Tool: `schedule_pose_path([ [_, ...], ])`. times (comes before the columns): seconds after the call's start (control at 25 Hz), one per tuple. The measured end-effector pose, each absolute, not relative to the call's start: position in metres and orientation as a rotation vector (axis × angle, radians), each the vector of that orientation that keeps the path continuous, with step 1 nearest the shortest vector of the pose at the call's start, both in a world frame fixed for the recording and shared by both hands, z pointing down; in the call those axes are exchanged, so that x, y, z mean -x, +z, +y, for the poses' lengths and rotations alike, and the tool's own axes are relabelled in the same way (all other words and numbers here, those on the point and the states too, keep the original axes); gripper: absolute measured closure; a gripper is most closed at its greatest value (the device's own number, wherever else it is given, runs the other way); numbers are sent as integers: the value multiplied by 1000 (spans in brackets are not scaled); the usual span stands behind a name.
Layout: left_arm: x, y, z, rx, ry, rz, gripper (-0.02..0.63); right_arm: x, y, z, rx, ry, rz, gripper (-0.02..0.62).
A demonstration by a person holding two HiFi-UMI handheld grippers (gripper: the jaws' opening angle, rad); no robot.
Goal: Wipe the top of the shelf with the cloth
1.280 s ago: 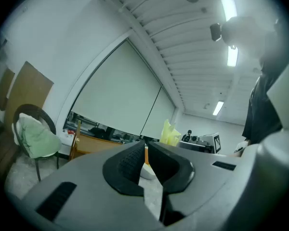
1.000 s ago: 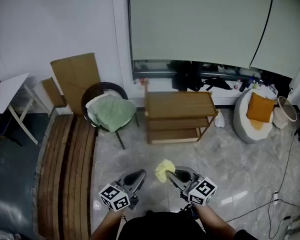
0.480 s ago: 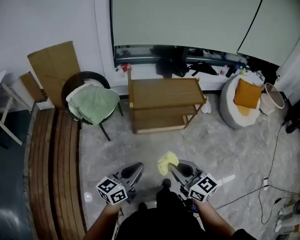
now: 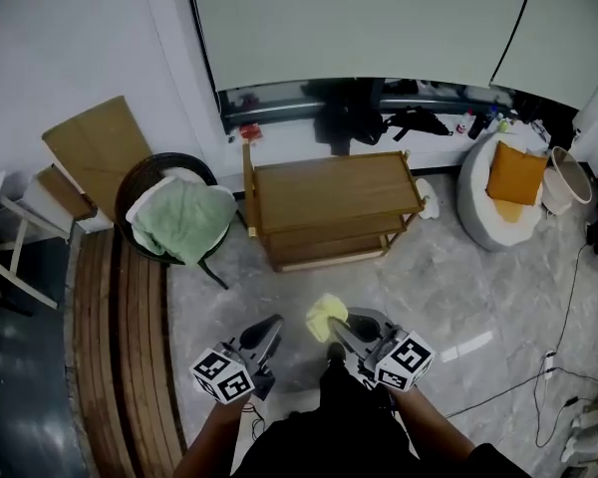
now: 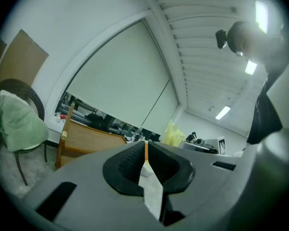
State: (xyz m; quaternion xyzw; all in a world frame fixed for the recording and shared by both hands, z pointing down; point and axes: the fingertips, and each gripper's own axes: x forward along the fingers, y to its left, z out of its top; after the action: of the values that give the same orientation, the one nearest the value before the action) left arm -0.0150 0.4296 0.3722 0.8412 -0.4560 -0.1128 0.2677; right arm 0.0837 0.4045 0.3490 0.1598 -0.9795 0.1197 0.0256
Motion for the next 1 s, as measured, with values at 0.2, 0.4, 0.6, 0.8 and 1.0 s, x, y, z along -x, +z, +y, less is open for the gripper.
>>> schedule_pose_path([
  [0.2,15,374,351,-2189,-315,-1284,594,-84,341,320,-393,362,-3054,549],
  [0.4,18,367,279,-2141,-293,-1341,594,-80,331,247,-321,388,-3098,549],
  [0.6,43,357,226,-2123,-294,-1435,594,-55,343,185,-289,409,-3068,549],
  [0.8,83,371,186,-2094,-261,-1486,594,-13,363,136,-291,444,-3046,549],
  [1.0,138,400,137,-2023,-234,-1482,594,42,386,83,-332,518,-2989,549],
])
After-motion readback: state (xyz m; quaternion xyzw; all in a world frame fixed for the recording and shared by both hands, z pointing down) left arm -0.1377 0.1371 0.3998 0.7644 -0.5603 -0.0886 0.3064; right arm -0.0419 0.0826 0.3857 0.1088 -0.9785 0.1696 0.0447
